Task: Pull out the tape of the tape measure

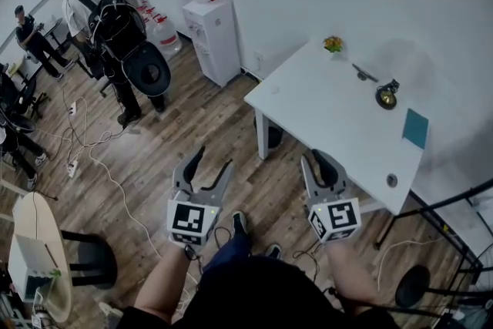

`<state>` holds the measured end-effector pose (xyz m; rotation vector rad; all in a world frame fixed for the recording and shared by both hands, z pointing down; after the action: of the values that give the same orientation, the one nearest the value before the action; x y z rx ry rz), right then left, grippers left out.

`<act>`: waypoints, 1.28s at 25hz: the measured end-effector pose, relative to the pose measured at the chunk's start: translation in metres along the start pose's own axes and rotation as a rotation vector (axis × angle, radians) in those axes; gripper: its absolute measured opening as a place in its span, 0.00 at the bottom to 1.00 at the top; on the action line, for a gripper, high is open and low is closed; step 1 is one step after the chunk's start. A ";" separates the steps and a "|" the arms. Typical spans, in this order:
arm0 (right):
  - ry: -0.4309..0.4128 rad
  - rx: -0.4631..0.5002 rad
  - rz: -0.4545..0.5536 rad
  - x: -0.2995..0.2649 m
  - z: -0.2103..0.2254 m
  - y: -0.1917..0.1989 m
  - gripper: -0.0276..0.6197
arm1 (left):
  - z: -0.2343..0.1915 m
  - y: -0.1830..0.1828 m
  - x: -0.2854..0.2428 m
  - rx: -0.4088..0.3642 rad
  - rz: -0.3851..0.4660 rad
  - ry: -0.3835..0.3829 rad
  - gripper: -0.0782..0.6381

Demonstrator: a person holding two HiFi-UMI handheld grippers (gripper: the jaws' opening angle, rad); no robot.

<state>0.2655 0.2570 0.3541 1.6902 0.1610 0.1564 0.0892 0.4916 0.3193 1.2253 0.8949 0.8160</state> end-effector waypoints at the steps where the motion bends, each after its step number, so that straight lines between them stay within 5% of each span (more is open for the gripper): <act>1: 0.002 -0.005 -0.012 -0.003 0.003 0.003 0.20 | -0.001 0.001 -0.006 0.001 -0.005 0.004 0.48; 10: 0.066 0.006 -0.094 -0.053 0.031 0.020 0.19 | -0.034 0.015 -0.089 0.030 -0.016 0.094 0.48; 22: 0.196 0.044 -0.195 -0.185 0.044 0.032 0.19 | -0.154 0.044 -0.218 0.032 -0.027 0.217 0.47; 32: 0.218 0.013 -0.290 -0.245 0.072 0.060 0.19 | -0.182 0.074 -0.314 0.058 -0.116 0.332 0.47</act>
<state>0.0402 0.1311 0.4018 1.6402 0.5673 0.1214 -0.2137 0.2993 0.4118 1.0928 1.2540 0.9206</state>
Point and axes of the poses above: the fingertips, and each gripper's own axes: x backward along the fingers, z to its right, y out of its underside, the point moved 10 cm from there along x, backward along the fingers, and after that the axes turned 5 degrees about x, right-handed, at the moved point
